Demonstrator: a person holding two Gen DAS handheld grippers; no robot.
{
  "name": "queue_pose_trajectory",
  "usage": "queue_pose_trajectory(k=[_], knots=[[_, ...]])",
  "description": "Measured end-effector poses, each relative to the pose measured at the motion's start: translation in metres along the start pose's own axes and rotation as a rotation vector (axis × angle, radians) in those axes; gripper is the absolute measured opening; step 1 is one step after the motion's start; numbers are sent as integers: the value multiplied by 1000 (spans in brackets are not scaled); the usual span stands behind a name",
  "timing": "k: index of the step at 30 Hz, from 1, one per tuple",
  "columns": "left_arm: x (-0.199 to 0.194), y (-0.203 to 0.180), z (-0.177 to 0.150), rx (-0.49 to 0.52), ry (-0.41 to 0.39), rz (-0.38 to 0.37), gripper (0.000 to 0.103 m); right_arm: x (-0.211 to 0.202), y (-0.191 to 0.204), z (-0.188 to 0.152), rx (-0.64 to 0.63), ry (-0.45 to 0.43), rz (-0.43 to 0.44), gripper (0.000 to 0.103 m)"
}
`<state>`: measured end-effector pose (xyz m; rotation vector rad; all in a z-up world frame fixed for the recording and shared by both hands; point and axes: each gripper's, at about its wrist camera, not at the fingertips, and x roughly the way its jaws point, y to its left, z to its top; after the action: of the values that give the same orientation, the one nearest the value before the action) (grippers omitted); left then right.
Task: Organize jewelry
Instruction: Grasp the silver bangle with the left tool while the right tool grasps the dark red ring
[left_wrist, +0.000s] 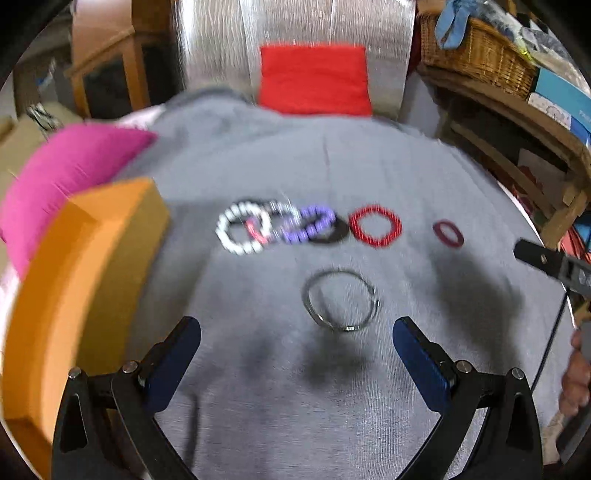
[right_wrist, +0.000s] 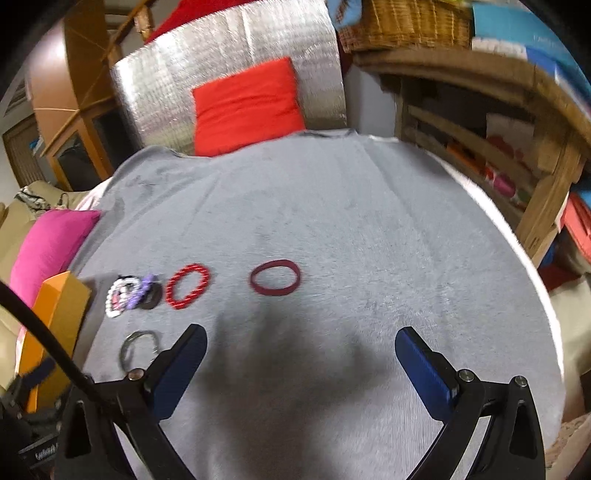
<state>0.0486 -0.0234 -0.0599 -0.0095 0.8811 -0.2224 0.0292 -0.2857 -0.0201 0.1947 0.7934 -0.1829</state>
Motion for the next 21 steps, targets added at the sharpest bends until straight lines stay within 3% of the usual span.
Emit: queue_pose_trajectory(k=[6,12,16,18,20,21], knots=[[21,-4,-5,3,47,-61,103,44,-2,7,20,64,19,101],[40,-6,1,40,100,-54,103,72,24,19,-68,48,-15,101],[55,-13,4,67,115,-47,97,106,29,24,-77,119,-69,78],[69,-15,7,87,124,-36,83,114,27,24,-50,120,-60,72],[72,-18,10,102,95,-26,76,115,24,27,-23,97,-49,50],[72,-21,12,104,82,-34,66,114,24,28,-14,93,-30,47]])
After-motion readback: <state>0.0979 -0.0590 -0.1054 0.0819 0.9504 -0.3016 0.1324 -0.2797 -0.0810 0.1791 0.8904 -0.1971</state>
